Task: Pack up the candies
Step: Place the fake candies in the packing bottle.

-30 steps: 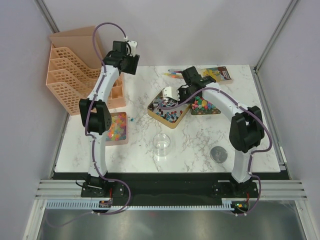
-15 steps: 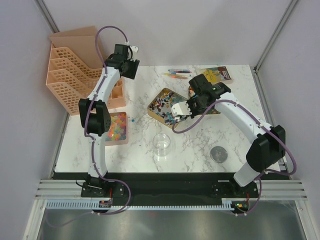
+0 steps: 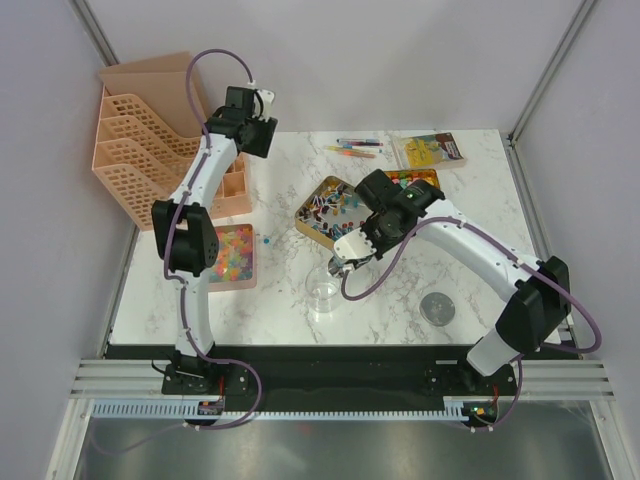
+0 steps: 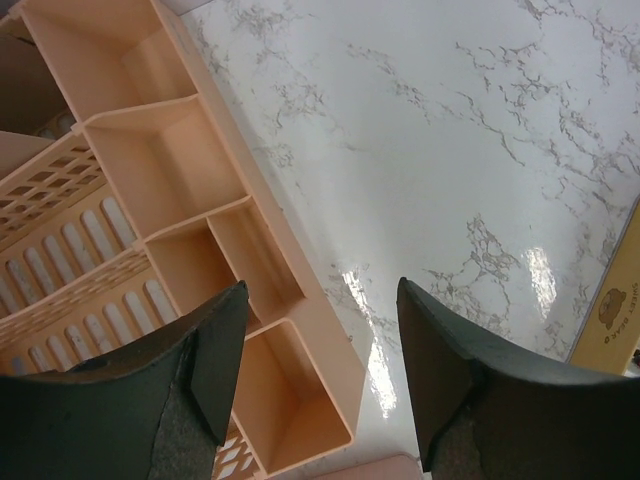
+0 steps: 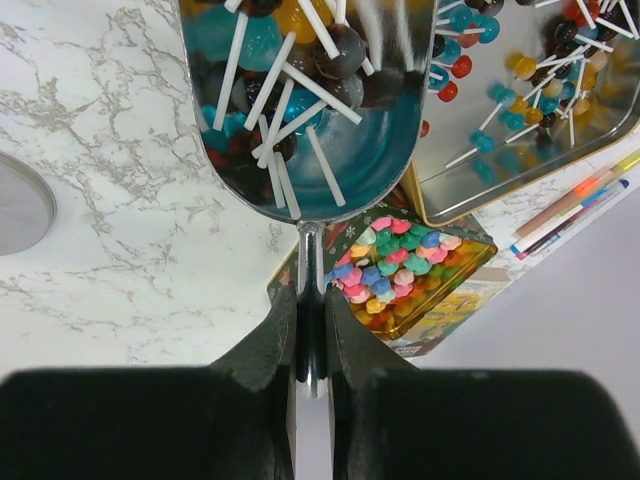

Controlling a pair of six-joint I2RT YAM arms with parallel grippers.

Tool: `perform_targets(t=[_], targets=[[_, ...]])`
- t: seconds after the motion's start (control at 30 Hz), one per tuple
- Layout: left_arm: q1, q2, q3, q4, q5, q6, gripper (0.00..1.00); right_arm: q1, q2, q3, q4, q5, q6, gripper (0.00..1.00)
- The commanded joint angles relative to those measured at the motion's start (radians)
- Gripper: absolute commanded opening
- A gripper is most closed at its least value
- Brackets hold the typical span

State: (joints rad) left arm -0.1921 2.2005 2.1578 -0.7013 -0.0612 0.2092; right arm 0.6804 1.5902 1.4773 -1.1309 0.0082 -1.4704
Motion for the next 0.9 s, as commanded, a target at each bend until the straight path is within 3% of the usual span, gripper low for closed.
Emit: perform_targets(t=[0.0, 0.23, 0.87], targets=[[0.002, -0.076, -0.004, 0.022, -0.038, 0.016, 0.69, 0.034, -0.032, 0.008, -0.032, 0.091, -0.002, 0.00], [0.002, -0.079, -0.007, 0.031, -0.114, 0.004, 0.70, 0.100, -0.004, 0.020, -0.033, 0.212, 0.056, 0.00], [0.002, -0.134, -0.101, 0.085, -0.058, -0.053, 0.71, 0.200, 0.042, 0.075, -0.049, 0.400, 0.150, 0.00]])
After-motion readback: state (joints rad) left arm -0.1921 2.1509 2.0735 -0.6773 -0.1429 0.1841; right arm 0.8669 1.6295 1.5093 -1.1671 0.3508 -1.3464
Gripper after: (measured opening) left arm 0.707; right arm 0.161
